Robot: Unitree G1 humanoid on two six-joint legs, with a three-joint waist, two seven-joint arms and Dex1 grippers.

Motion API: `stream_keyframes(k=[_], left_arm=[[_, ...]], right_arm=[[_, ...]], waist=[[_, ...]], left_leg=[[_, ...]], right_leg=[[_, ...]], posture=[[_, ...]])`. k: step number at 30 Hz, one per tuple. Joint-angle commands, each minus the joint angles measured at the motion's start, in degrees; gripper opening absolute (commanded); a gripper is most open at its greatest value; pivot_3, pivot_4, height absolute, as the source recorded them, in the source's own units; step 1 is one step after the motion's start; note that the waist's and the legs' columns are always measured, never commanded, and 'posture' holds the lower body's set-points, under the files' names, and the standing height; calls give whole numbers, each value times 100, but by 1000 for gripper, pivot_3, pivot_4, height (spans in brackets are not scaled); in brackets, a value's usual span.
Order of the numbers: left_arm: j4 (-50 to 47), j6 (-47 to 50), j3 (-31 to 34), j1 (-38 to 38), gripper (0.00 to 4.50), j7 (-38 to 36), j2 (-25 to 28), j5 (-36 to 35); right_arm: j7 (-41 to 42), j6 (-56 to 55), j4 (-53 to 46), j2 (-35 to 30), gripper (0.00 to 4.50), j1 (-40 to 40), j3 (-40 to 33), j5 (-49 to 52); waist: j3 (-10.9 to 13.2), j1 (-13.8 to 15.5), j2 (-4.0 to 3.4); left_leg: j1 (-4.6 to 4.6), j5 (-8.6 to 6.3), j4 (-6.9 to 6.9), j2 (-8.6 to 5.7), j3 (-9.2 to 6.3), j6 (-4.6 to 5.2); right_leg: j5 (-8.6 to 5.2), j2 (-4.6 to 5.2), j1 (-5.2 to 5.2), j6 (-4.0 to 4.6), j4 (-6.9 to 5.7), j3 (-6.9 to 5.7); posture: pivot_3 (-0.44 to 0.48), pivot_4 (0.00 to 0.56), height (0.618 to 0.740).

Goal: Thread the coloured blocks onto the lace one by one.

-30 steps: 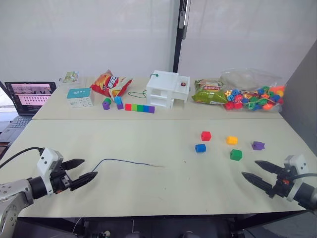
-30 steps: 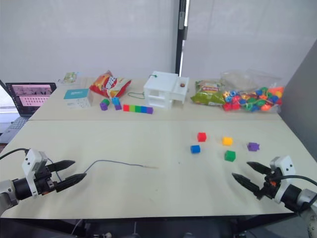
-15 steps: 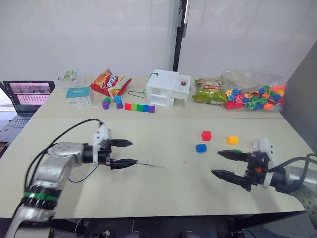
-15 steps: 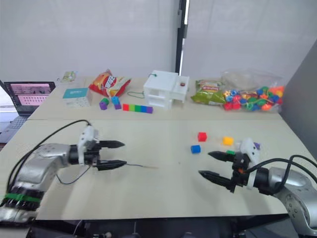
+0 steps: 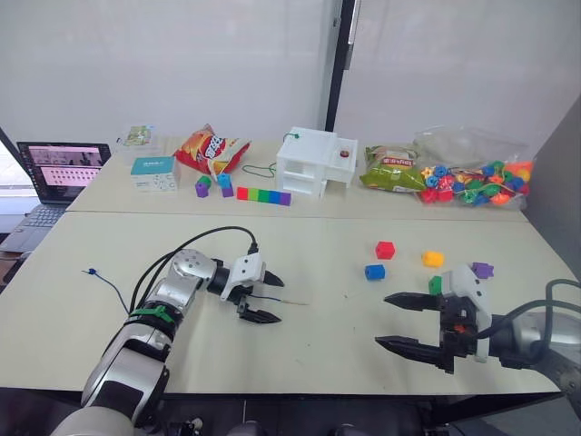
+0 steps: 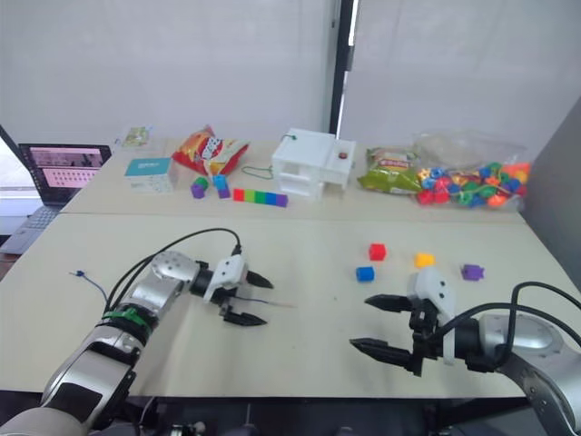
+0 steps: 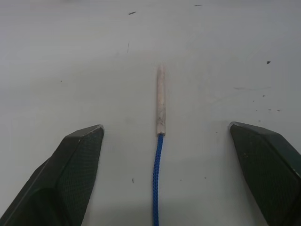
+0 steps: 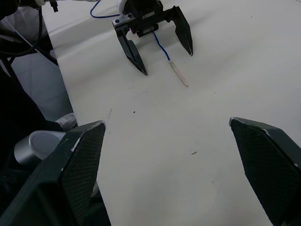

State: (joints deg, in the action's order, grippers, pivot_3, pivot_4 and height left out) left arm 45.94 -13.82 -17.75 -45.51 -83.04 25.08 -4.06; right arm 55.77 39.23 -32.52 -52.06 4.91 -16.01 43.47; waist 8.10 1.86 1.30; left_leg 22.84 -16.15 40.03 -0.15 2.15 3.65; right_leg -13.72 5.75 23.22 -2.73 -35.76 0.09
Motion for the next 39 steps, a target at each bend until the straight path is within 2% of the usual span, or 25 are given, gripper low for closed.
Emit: stream_keyframes(k=[1, 5, 15, 23, 28, 32, 36, 39], left_arm=[[153, -70, -225, -22, 4500, -82, -70, 353], [252, -13, -329, -89, 3367, 8, -106, 584], [394, -111, -522, -97, 71, 309, -240, 965], [471, -153, -447, -188, 27, 508, -264, 1012], [-35, 73, -195, -171, 27, 311, -98, 680], [-2082, 1496, 307, 309, 27, -253, 546, -238], [-3338, 2356, 454, 856, 27, -197, 1060, -500], [-4135, 2865, 617, 1239, 27, 58, 1337, -606]], right_arm=[[-103, -122, -177, 47, 4447, -7, -155, 8], [-183, -109, -233, 94, 4500, -13, -170, 55], [-341, -104, -397, 199, 4500, 83, -226, 121], [-423, -140, -405, 254, 4500, 58, -196, 121], [-613, -169, -381, 405, 4500, 110, -245, 63], [-1290, -311, -158, 849, 4500, 305, -434, -263], [-1941, -376, -6, 1257, 4500, 383, -593, -559], [-2834, -383, 412, 1605, 4500, 102, -837, -975]], waist=[[0, 16, 0], [-1, 38, -1], [-6, 49, -2], [-13, 56, -2], [-13, 40, -1], [-10, -69, 1], [-11, -116, -5], [-9, -118, -8]], left_leg=[[0, 0, 5, 0, 1, 0], [-3, 0, 8, 1, 0, 0], [-13, 1, 20, 3, -2, 0], [-16, 2, 23, 4, -2, 1], [-12, 3, 25, 5, -1, 1], [5, 3, 19, 13, 0, 1], [31, 5, 12, 16, -1, -2], [31, 5, 12, 12, 4, -2]], right_leg=[[0, -1, -1, -1, 0, 2], [1, -2, -5, -1, -4, 3], [0, -5, -19, -1, -7, 8], [0, -6, -22, -1, -8, 9], [0, -7, -18, -1, -8, 13], [0, -17, 10, -1, -21, 19], [0, -20, 48, 2, -34, 25], [0, -18, 49, 2, -33, 30]], posture=[[0, 150, 740], [0, 150, 740], [0, 150, 740], [0, 150, 740], [0, 150, 740], [0, 150, 740], [0, 150, 740], [0, 150, 740]])
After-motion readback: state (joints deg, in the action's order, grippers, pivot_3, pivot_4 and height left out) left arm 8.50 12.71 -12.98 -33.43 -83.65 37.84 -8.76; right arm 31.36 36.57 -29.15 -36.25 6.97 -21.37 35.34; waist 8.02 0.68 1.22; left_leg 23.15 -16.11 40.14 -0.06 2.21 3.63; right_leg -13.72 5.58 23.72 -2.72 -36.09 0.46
